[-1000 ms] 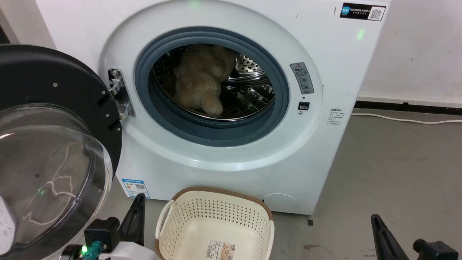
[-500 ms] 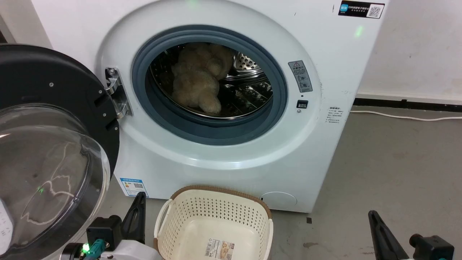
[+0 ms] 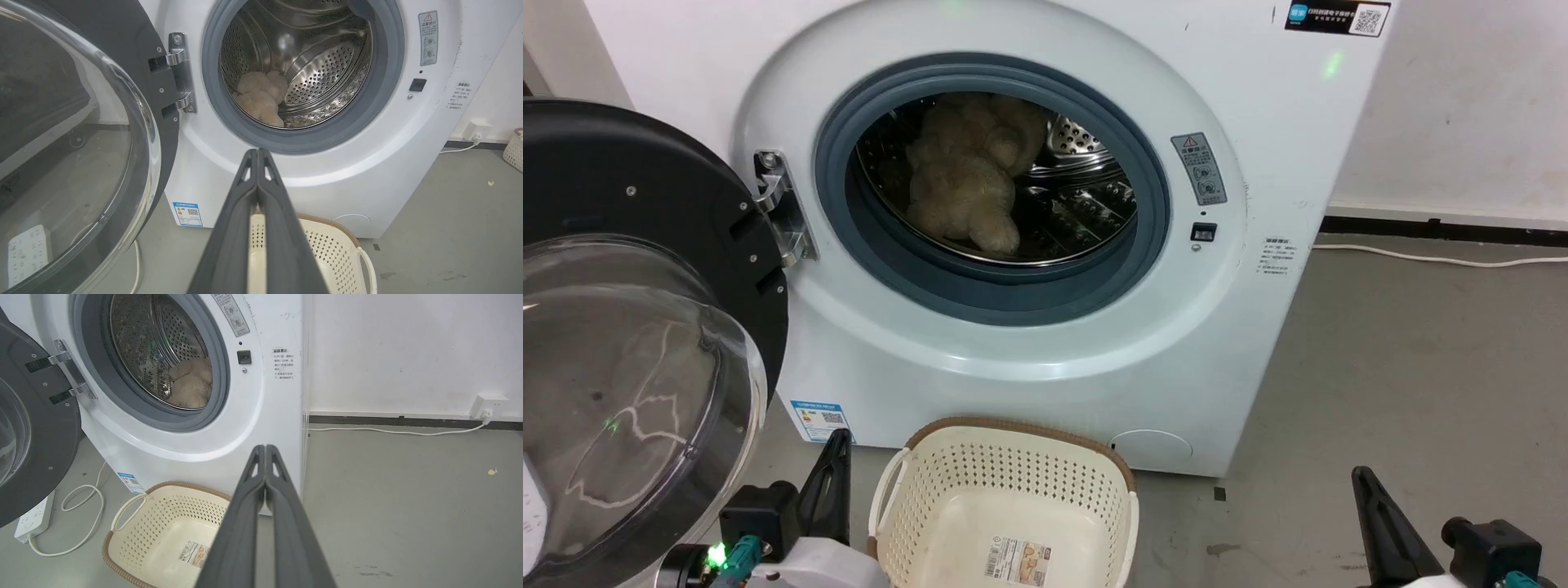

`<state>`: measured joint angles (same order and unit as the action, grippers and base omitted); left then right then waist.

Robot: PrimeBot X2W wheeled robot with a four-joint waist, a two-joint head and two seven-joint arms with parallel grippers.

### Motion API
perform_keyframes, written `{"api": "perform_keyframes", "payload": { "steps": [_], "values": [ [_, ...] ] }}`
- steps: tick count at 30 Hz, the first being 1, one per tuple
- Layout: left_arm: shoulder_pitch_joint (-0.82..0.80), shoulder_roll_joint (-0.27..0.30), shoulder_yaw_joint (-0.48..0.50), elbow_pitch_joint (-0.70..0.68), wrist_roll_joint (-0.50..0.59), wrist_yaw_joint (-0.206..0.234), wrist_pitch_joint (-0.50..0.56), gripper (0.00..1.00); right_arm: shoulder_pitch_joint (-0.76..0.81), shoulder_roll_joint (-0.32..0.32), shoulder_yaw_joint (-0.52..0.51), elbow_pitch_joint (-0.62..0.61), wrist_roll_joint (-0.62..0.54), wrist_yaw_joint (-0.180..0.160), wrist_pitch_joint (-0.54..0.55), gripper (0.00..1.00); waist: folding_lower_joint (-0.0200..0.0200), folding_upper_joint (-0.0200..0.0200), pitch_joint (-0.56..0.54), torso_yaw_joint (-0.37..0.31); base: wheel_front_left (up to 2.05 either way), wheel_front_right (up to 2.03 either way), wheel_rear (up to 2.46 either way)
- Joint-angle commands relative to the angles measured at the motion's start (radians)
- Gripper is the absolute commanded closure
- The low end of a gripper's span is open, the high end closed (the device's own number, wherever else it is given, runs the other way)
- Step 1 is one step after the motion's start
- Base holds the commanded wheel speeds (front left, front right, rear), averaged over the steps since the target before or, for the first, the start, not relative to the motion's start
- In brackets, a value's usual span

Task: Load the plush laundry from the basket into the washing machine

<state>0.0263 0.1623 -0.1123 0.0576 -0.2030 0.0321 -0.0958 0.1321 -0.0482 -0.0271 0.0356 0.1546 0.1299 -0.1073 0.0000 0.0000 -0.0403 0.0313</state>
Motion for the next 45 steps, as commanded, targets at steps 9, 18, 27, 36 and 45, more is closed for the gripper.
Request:
{"api": "perform_keyframes", "payload": {
  "steps": [9, 18, 27, 36, 45],
  "values": [
    [-0.011, -0.02, 0.02, -0.012, 0.036, -0.007, 0.017, 1.0, -0.038, -0.001, 0.006, -0.01, -0.03, 0.0, 0.017, 1.0, 0.0, 0.0, 0.005, -0.004, 0.0, 0.0, 0.0],
    [-0.013, -0.033, 0.033, -0.019, 0.059, -0.01, 0.028, 1.0, -0.051, -0.001, 0.009, -0.014, -0.048, 0.0, 0.03, 1.0, 0.0, 0.0, 0.01, -0.008, 0.0, 0.0, 0.0],
    [-0.015, -0.046, 0.046, -0.025, 0.083, -0.014, 0.039, 1.0, -0.064, -0.001, 0.012, -0.018, -0.065, 0.001, 0.043, 1.0, 0.0, 0.0, 0.015, -0.012, 0.0, 0.0, 0.0],
    [-0.017, -0.058, 0.058, -0.031, 0.104, -0.017, 0.049, 1.0, -0.076, -0.001, 0.014, -0.021, -0.081, 0.001, 0.054, 1.0, 0.0, 0.0, 0.02, -0.015, 0.0, 0.0, 0.0],
    [-0.019, -0.071, 0.071, -0.037, 0.128, -0.021, 0.06, 1.0, -0.09, -0.002, 0.017, -0.024, -0.099, 0.001, 0.067, 1.0, 0.0, 0.0, 0.025, -0.019, 0.0, 0.0, 0.0]
  ]
}}
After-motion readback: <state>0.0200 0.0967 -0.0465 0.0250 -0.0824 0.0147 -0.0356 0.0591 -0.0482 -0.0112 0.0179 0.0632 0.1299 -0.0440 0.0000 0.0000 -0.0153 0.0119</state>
